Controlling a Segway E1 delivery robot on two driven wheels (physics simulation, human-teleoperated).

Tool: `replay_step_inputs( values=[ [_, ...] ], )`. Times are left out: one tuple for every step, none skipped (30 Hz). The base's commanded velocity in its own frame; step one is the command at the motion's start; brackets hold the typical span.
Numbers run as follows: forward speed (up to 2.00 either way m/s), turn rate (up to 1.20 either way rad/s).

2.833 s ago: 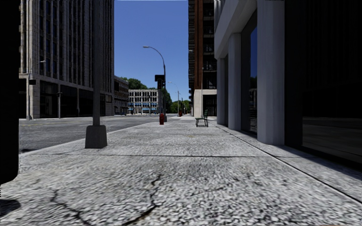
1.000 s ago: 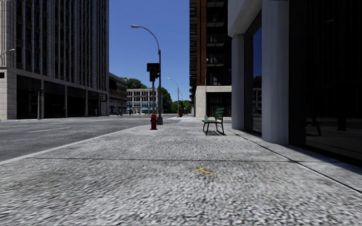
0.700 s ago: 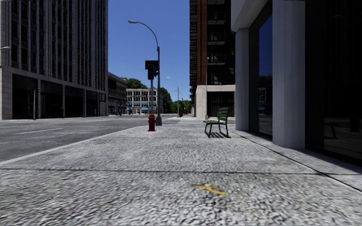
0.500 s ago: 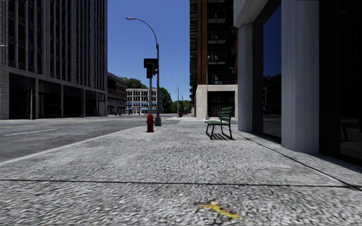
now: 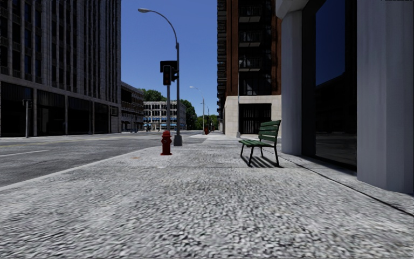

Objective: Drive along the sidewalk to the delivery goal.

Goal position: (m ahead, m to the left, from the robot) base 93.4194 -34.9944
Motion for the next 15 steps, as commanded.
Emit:
replay_step_inputs(
  values=[
    [2.0,0.0],
    [2.0,0.0],
    [2.0,0.0],
    [2.0,0.0],
    [2.0,0.0],
    [2.0,0.0],
    [2.0,0.0],
    [2.0,0.0],
    [2.0,0.0],
    [2.0,0.0],
    [2.0,0.0],
    [2.0,0.0],
    [2.0,0.0],
    [2.0,0.0],
    [2.0,0.0]
  ],
)
